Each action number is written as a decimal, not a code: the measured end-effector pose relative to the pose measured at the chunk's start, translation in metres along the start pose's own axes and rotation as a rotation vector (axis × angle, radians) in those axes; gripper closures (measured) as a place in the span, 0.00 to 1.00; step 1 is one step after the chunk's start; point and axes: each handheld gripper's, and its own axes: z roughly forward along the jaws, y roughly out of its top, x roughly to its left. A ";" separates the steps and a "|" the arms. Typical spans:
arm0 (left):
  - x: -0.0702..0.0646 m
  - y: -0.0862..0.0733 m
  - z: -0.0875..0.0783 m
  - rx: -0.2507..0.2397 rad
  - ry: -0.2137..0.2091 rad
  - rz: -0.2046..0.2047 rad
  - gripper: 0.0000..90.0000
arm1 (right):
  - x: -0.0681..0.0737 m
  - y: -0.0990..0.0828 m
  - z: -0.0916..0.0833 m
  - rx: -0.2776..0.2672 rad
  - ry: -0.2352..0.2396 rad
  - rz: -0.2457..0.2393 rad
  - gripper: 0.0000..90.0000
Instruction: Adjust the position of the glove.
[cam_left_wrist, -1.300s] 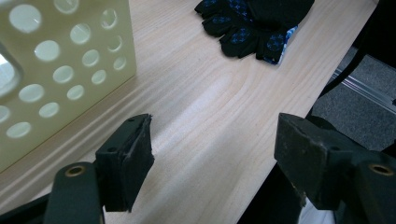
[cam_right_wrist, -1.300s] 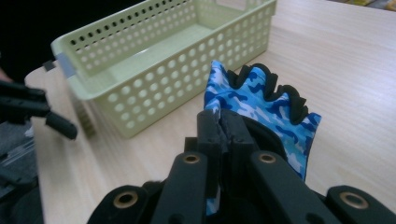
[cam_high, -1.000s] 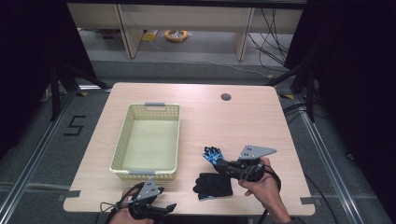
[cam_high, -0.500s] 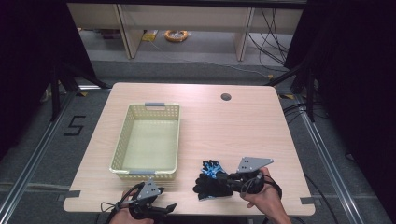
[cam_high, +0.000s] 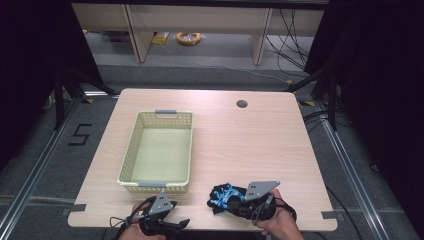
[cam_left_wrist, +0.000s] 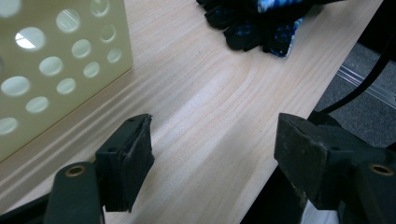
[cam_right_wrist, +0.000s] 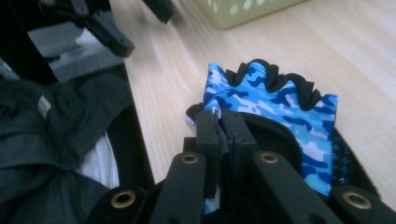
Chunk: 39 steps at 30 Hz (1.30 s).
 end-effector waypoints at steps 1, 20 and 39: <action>-0.001 0.000 0.001 0.017 0.004 0.000 0.30 | 0.003 0.000 0.002 0.022 0.006 0.001 0.95; -0.022 0.037 0.036 -0.012 -0.067 0.124 0.34 | 0.004 -0.012 -0.030 -0.014 -0.235 0.136 0.74; -0.025 0.051 0.069 0.021 -0.120 0.151 0.49 | 0.001 -0.039 -0.022 0.116 -0.291 0.212 0.73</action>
